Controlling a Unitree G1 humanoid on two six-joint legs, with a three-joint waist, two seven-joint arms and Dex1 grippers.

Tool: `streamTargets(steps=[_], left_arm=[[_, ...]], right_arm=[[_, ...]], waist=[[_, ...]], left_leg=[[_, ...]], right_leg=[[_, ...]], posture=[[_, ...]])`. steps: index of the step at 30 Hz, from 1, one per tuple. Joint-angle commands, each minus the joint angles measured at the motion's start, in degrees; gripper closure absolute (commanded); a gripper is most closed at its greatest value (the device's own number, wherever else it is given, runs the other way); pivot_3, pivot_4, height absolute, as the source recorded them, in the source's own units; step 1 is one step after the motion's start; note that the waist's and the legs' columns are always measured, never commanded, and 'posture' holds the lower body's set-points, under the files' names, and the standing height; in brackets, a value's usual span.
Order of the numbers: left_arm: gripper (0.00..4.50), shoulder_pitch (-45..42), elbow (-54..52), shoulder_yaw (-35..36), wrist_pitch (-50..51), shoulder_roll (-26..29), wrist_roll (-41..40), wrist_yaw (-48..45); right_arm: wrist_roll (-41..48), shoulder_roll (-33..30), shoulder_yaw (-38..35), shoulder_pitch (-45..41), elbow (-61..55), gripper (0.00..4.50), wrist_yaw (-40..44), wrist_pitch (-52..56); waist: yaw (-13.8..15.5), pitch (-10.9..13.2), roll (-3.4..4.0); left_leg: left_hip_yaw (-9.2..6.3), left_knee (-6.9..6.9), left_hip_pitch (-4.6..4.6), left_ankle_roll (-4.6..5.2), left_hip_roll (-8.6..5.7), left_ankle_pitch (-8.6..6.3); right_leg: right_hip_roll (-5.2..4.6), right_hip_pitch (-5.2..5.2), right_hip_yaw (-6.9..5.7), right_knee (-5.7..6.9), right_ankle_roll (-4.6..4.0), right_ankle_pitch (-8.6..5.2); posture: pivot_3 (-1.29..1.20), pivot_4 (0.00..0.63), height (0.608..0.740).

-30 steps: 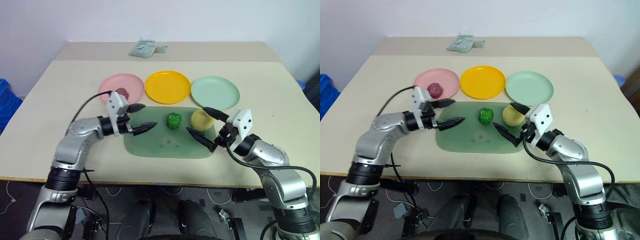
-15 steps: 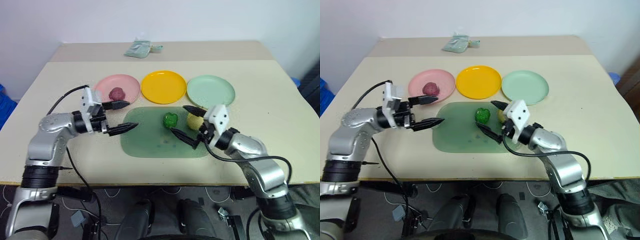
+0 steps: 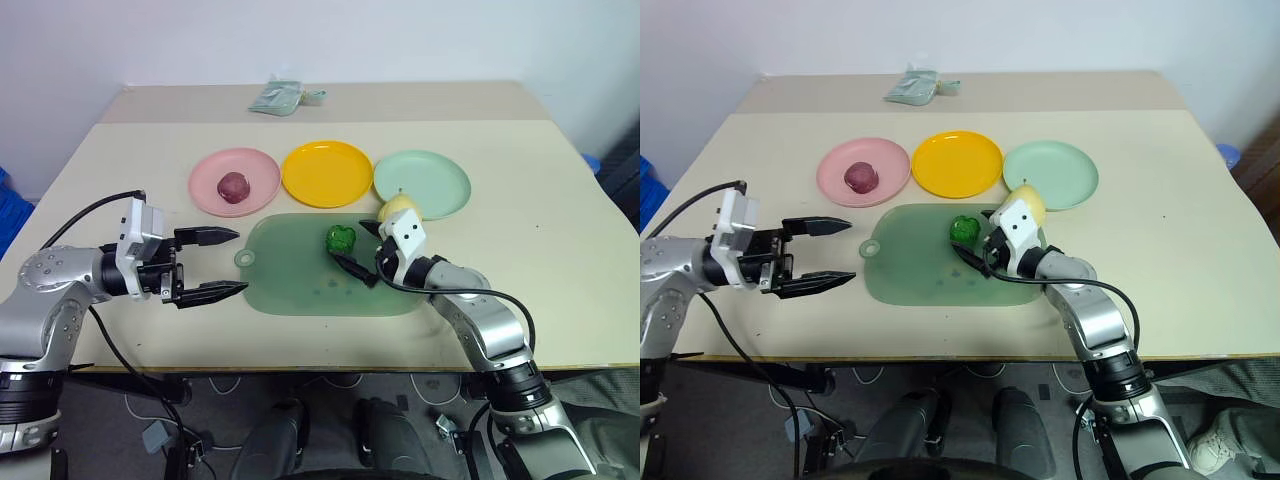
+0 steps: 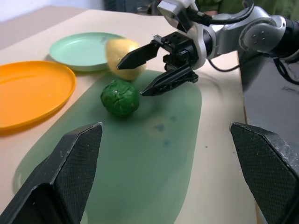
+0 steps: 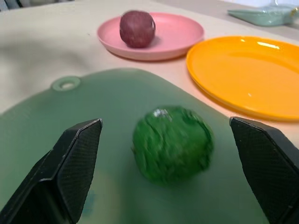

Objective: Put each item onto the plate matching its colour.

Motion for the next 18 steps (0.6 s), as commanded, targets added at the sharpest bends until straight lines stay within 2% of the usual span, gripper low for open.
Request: streamTargets(steps=[1,18], left_arm=[[0.04,0.1,-2.28,1.81,0.58,0.62,-1.44,1.12],[0.04,2.56,-0.89,2.61,-2.09,-0.33,-0.84,1.9]], right_arm=[[0.41,0.71,0.24,-0.94,-1.03,0.0,0.95,-0.12],[-3.52,3.56,1.67,-3.35,6.35,0.0,1.24,-4.32]], waist=[[-0.09,0.0,0.0],[-0.31,0.0,0.01]], left_leg=[[0.0,0.0,0.0,0.0,0.0,0.0],[0.0,-0.03,0.0,-0.02,0.0,0.0]], right_leg=[[0.0,0.0,0.0,0.0,0.01,0.0],[0.02,-0.03,0.0,0.01,0.01,0.01]], posture=[[0.0,0.15,0.74],[0.0,0.15,0.74]])
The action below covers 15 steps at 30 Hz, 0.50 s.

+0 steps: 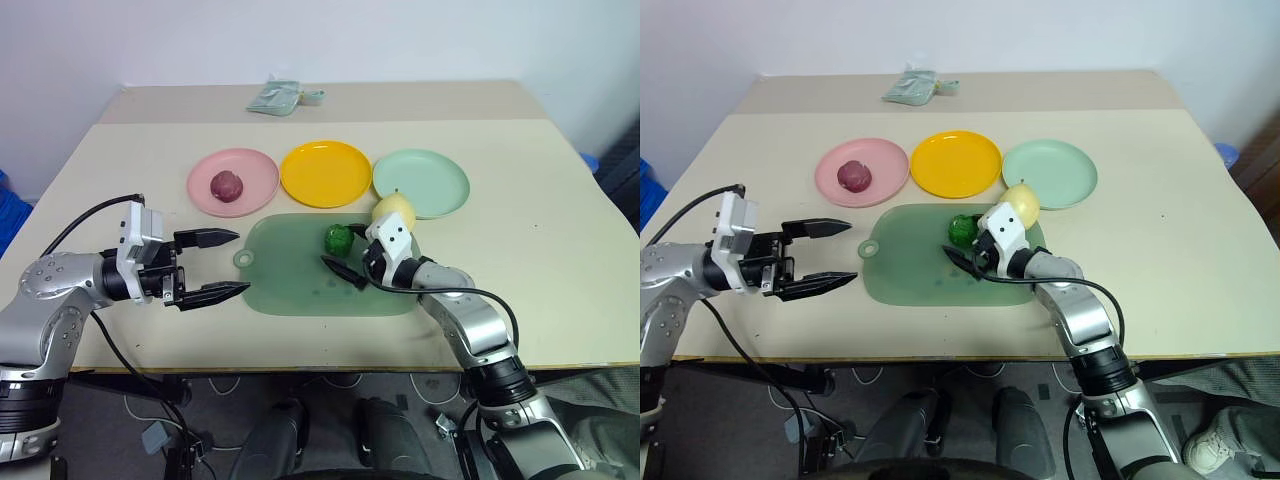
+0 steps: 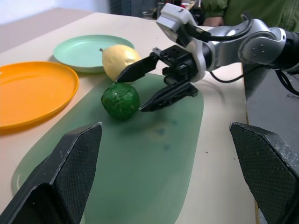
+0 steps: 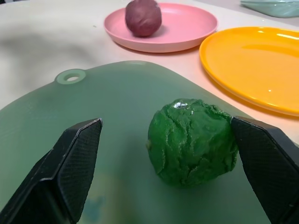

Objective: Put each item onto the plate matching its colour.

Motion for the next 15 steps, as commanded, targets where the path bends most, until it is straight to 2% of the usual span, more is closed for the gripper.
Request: streamTargets(steps=[1,4,8,10,15], left_arm=[[0.04,0.88,-0.61,2.51,-1.34,0.38,-0.5,0.18],[0.0,1.55,-1.13,2.97,-1.47,0.49,-0.69,0.61],[0.0,2.26,-1.51,3.3,-1.71,0.28,-0.75,1.19],[0.0,2.64,-1.63,3.42,-1.84,0.08,-0.71,1.41],[0.0,3.21,-1.63,3.73,-2.01,-0.55,-0.91,2.16]], right_arm=[[-0.45,0.84,-0.12,-1.5,0.66,0.0,0.32,-1.7],[-0.49,0.82,-0.36,-1.75,1.6,0.8,0.89,-1.99],[-1.02,0.59,-0.71,-1.65,2.29,2.77,1.02,-2.8],[-1.44,0.46,-0.94,-1.68,2.36,3.56,0.66,-3.29],[0.76,0.31,-3.17,-2.11,-0.13,3.56,1.17,-2.8]], waist=[[-0.04,0.0,0.0],[-0.06,0.0,0.0],[-0.1,0.0,0.0],[-0.16,-0.01,0.01],[-0.12,0.0,0.01]], left_leg=[[0.0,0.0,0.0,0.0,0.0,0.0],[0.0,-0.01,0.0,0.0,0.0,0.0],[0.0,-0.01,0.0,-0.01,0.0,0.0],[0.0,-0.02,0.01,-0.01,0.0,0.0],[0.0,-0.03,0.03,-0.01,0.0,-0.01]], right_leg=[[0.0,0.0,0.0,0.0,0.0,0.0],[0.0,-0.01,0.0,0.0,0.0,0.0],[0.0,-0.01,0.0,0.0,0.0,0.0],[0.0,-0.01,0.0,0.0,0.0,0.0],[0.0,0.0,0.0,0.0,-0.01,0.0]], posture=[[0.0,0.15,0.74],[0.0,0.15,0.74],[0.0,0.15,0.74],[0.0,0.15,0.74],[0.0,0.15,0.74]])
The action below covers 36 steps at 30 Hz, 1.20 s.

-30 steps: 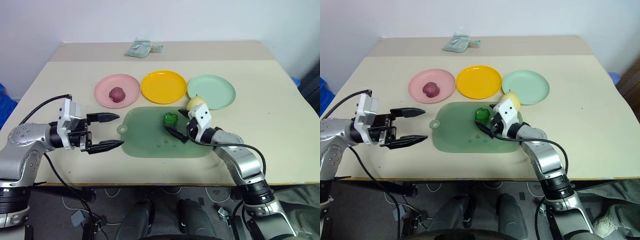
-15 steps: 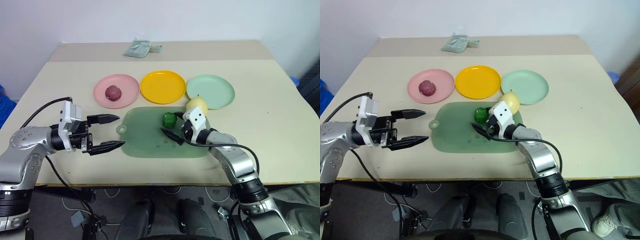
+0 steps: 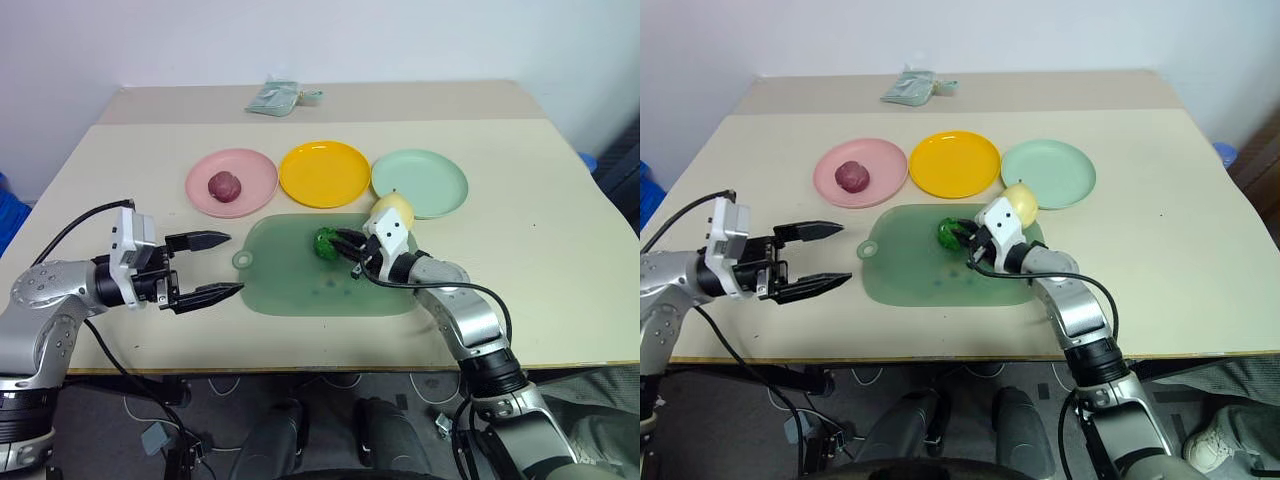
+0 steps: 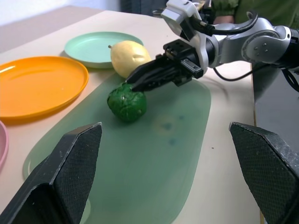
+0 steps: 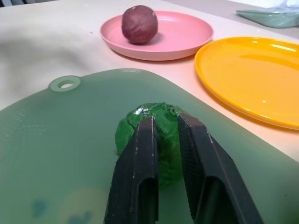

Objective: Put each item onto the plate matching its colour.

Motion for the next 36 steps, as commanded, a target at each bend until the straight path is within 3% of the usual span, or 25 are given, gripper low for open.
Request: streamTargets(steps=[1,5,7,9,13,34,36], left_arm=[[0.0,0.19,-1.25,2.05,-1.34,-0.34,-0.83,0.52],[0.0,0.33,-1.06,1.93,-1.58,-0.78,-0.8,0.91],[0.0,0.33,-1.02,1.88,-1.54,-0.87,-0.78,0.93],[0.0,0.33,-0.94,1.92,-1.51,-0.92,-0.76,0.88],[0.0,-0.07,-0.95,1.78,-1.0,-0.79,-0.84,0.97],[0.0,2.92,-4.31,3.88,0.44,-0.02,-1.75,2.32],[0.0,3.11,-5.03,3.95,0.82,-0.04,-1.93,2.88]], right_arm=[[2.04,-0.29,-2.64,-1.05,-2.8,3.56,0.59,0.23],[4.54,-1.14,-3.99,-1.21,-3.77,3.56,2.59,2.69],[5.53,-1.24,-4.26,-0.96,-4.37,3.06,3.32,3.67],[6.16,-1.39,-3.9,-0.53,-5.64,2.32,4.12,4.57],[5.23,-0.41,-2.55,0.23,-6.39,0.32,3.35,5.05],[-1.1,4.05,0.62,-3.68,9.01,0.32,2.66,-4.11],[-1.29,4.42,0.36,-4.1,9.83,0.84,2.3,-4.6]], waist=[[0.0,0.0,0.0],[0.05,0.0,0.0],[0.01,0.01,0.0],[-0.01,0.01,0.01],[0.0,0.01,0.01],[-0.16,0.01,0.01],[-0.14,0.01,0.01]], left_leg=[[0.0,0.0,0.0,0.0,0.0,0.0],[0.0,0.0,0.0,0.0,0.0,0.0],[0.0,0.0,0.0,0.0,0.0,0.0],[0.0,-0.01,0.0,0.0,0.0,0.0],[0.0,-0.02,0.0,0.0,0.0,0.0],[0.0,-0.04,0.0,-0.02,0.0,0.0],[0.0,-0.05,0.0,-0.02,0.0,0.0]], right_leg=[[0.0,0.0,0.0,0.0,0.0,0.0],[0.0,0.0,0.0,0.0,0.0,0.0],[0.0,0.0,0.0,0.0,-0.02,-0.01],[0.0,0.0,0.01,0.0,-0.02,-0.01],[0.0,0.0,0.01,-0.01,-0.03,-0.02],[0.0,-0.04,0.01,-0.01,-0.06,-0.04],[0.0,-0.05,0.0,0.0,-0.06,-0.03]], posture=[[0.0,0.15,0.74],[0.0,0.15,0.74],[0.0,0.15,0.74],[0.0,0.15,0.74],[0.0,0.15,0.74],[0.0,0.15,0.74],[0.0,0.15,0.74]])
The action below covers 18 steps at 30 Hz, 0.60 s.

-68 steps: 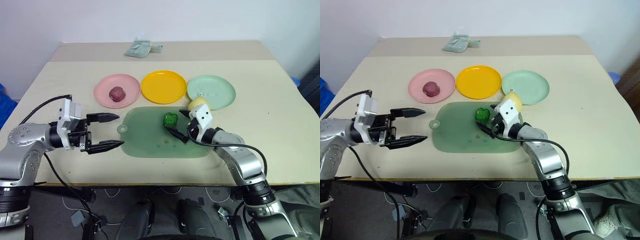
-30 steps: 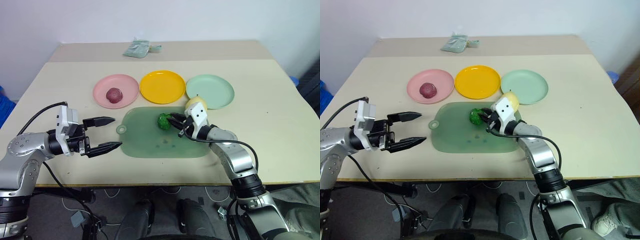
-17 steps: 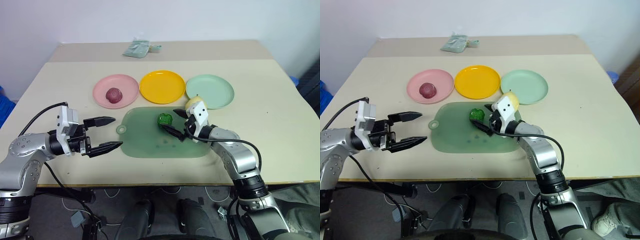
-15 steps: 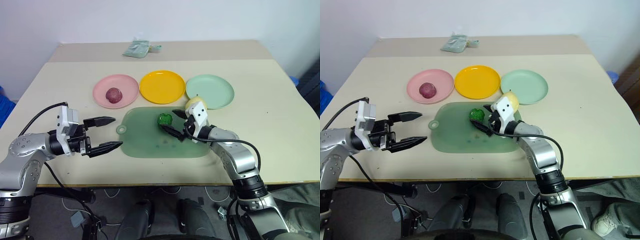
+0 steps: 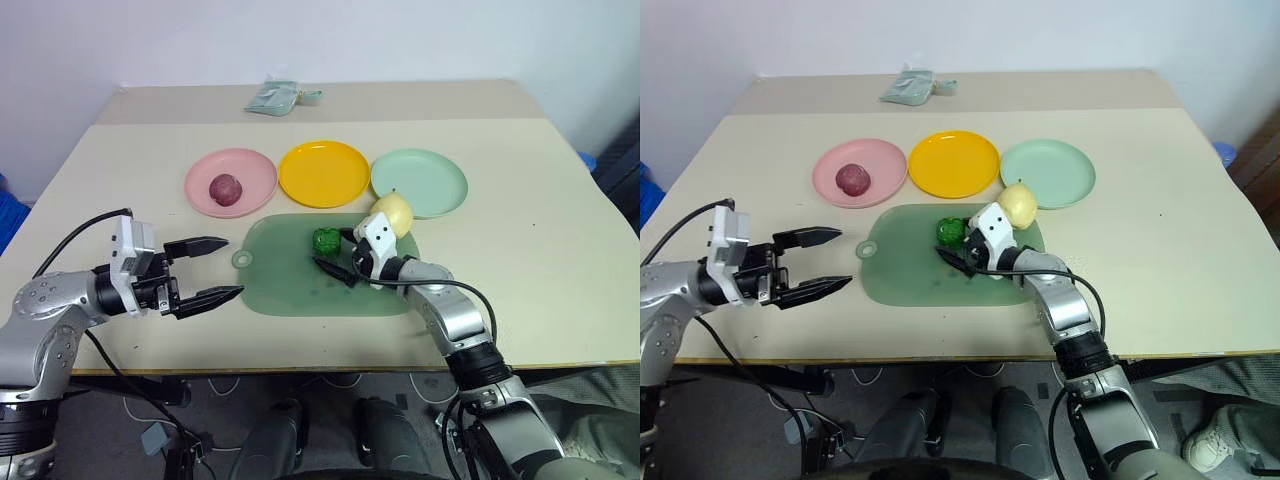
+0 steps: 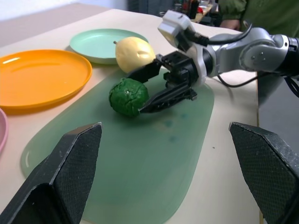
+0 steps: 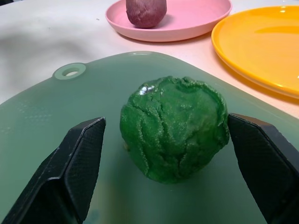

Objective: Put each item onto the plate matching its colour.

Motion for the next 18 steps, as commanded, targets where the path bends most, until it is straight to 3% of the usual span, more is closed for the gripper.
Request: streamTargets(steps=[1,3,5,14,18], left_arm=[[0.0,0.11,-2.63,2.04,0.54,0.89,-1.53,0.91],[0.0,0.15,-2.99,2.01,0.8,0.84,-1.68,1.39],[0.0,0.03,-3.07,1.87,0.98,0.74,-1.75,1.74],[0.0,0.02,-4.27,0.11,1.66,-0.41,-2.05,3.5],[0.0,-0.66,-4.83,-0.91,2.07,-1.71,-1.93,4.87]], right_arm=[[-0.31,0.85,-0.54,-1.83,0.03,1.15,-0.48,-2.09],[-0.23,0.85,-0.95,-1.98,-0.21,2.08,-0.66,-2.25],[0.02,0.68,-1.55,-2.1,-1.02,2.42,-0.99,-2.22],[7.42,-1.42,-9.24,-5.41,-9.68,2.42,-0.98,2.86],[7.48,-5.7,-13.75,-12.19,-3.84,2.42,-1.66,2.27]], waist=[[0.01,0.0,0.0],[-0.03,0.0,0.0],[-0.02,0.0,0.0],[0.03,0.02,0.03],[0.11,0.03,0.04]], left_leg=[[0.0,0.0,0.0,0.0,0.0,0.0],[0.0,0.0,0.0,-0.02,0.0,-0.01],[0.0,0.0,0.0,-0.02,0.0,0.0],[0.0,-0.02,0.0,-0.03,0.0,0.0],[0.0,-0.02,0.0,-0.02,0.0,-0.01]], right_leg=[[0.0,0.0,0.0,0.0,0.0,0.0],[0.0,0.0,0.0,0.0,0.0,0.0],[0.01,0.0,0.0,0.0,0.0,0.0],[0.01,-0.01,0.01,0.0,0.05,0.03],[0.01,0.0,0.01,-0.01,0.04,0.02]], posture=[[0.0,0.15,0.74],[0.0,0.15,0.74],[0.0,0.15,0.74],[0.0,0.15,0.74],[0.0,0.15,0.74]])
